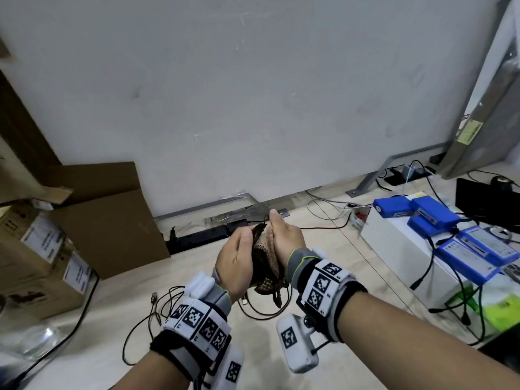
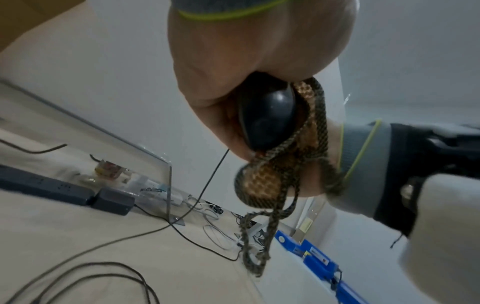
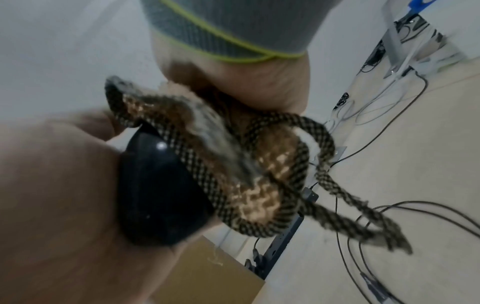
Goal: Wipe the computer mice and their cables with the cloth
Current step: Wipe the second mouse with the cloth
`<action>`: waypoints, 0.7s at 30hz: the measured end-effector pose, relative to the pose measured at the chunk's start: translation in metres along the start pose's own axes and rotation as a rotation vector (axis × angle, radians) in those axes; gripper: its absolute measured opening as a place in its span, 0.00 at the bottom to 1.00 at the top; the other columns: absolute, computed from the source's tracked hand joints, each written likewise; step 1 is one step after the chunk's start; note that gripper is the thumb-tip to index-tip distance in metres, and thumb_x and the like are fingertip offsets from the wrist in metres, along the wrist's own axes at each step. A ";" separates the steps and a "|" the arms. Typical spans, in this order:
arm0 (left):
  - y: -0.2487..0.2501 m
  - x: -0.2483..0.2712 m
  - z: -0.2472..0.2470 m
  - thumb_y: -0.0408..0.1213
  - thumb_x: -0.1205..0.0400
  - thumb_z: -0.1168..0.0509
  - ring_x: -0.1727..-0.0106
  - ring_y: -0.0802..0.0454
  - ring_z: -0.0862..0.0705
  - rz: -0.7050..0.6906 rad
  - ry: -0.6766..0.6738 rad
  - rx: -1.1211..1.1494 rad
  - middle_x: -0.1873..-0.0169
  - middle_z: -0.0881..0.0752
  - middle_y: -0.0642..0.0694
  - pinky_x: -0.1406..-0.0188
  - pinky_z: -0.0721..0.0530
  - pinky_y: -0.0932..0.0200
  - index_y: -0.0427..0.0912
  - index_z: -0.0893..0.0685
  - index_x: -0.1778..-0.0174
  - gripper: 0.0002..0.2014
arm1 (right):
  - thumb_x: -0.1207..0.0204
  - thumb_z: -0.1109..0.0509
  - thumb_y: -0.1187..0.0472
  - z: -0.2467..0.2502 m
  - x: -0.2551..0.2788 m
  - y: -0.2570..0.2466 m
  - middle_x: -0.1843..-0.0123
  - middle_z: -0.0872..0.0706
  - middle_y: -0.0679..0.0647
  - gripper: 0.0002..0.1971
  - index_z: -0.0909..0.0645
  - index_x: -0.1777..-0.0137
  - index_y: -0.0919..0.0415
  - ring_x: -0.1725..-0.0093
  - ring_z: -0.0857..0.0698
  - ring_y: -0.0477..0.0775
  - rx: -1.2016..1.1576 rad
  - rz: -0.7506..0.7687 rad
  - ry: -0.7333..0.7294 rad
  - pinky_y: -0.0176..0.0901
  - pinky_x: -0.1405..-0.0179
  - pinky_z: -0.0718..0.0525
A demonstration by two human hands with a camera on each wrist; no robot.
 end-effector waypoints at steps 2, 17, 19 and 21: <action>-0.006 -0.006 -0.002 0.53 0.16 0.51 0.49 0.66 0.16 0.134 0.053 0.128 0.54 0.12 0.54 0.44 0.21 0.67 0.55 0.15 0.54 0.18 | 0.19 0.41 0.38 -0.002 0.004 -0.001 0.48 0.09 0.56 0.27 0.14 0.49 0.62 0.45 0.12 0.57 -0.083 0.008 0.014 0.48 0.38 0.18; 0.000 -0.007 0.000 0.56 0.15 0.52 0.44 0.47 0.13 0.248 0.062 0.349 0.50 0.09 0.44 0.41 0.17 0.48 0.50 0.12 0.52 0.24 | 0.27 0.36 0.32 -0.004 -0.017 0.006 0.50 0.09 0.64 0.34 0.13 0.46 0.66 0.49 0.10 0.64 -0.452 -0.226 -0.089 0.59 0.41 0.14; 0.001 -0.014 0.002 0.57 0.13 0.53 0.49 0.42 0.11 0.389 0.073 0.481 0.50 0.10 0.41 0.51 0.13 0.44 0.50 0.13 0.49 0.25 | 0.31 0.36 0.29 0.002 -0.019 0.010 0.49 0.09 0.65 0.37 0.13 0.45 0.65 0.49 0.10 0.65 -0.650 -0.260 -0.096 0.64 0.42 0.14; 0.002 -0.021 0.007 0.59 0.14 0.54 0.60 0.37 0.12 0.482 0.056 0.535 0.51 0.12 0.35 0.70 0.14 0.47 0.47 0.16 0.43 0.26 | 0.25 0.40 0.32 0.010 -0.018 0.008 0.56 0.09 0.63 0.33 0.12 0.52 0.64 0.55 0.10 0.63 -0.672 -0.171 -0.094 0.57 0.48 0.12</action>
Point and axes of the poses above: each hand's wrist, its own x-axis away from the middle knuckle, its own z-axis out of the back of the hand, y = z × x, the point moved 1 cm from there along -x, towards the middle knuckle
